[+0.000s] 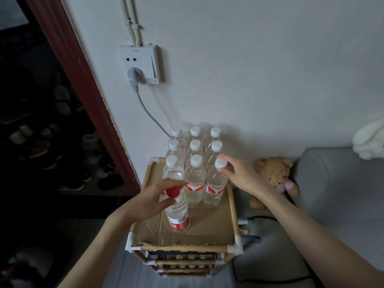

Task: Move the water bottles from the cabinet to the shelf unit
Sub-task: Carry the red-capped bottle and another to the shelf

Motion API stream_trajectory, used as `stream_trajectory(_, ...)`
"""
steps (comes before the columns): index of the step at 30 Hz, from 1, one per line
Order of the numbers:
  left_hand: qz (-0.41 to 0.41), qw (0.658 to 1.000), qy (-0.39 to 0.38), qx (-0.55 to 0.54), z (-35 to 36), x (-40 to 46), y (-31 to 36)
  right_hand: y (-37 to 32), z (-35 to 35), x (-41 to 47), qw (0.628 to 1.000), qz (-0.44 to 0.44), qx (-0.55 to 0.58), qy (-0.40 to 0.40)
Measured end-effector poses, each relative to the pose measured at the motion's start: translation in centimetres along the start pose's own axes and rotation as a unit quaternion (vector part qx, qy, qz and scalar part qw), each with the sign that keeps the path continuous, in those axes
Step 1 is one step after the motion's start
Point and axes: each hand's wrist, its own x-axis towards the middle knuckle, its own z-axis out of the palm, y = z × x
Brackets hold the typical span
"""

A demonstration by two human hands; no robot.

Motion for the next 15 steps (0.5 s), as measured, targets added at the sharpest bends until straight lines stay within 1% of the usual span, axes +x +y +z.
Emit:
stream_trajectory(2,-0.022,0.998,0.058,0.007,0.0,0.1,-0.1,0.1,0.3,-0.1,1.0,-0.005,-0.005,0.007)
stream_trajectory(4,-0.064,0.989,0.13,0.022,0.1,0.4,0.3,0.2,0.6,-0.2,1.0,-0.009,-0.009,0.011)
stream_trajectory(6,-0.083,0.979,0.179,0.044,0.3,0.6,0.6,0.3,0.7,-0.2,1.0,-0.008,-0.008,0.015)
stream_trajectory(12,-0.058,0.969,0.23,0.067,1.1,1.0,1.0,0.7,1.3,-0.4,0.999,-0.004,0.018,0.045)
stream_trajectory(15,-0.06,0.972,0.221,0.048,1.6,1.6,0.6,0.9,2.1,-0.5,0.993,0.028,0.086,0.074)
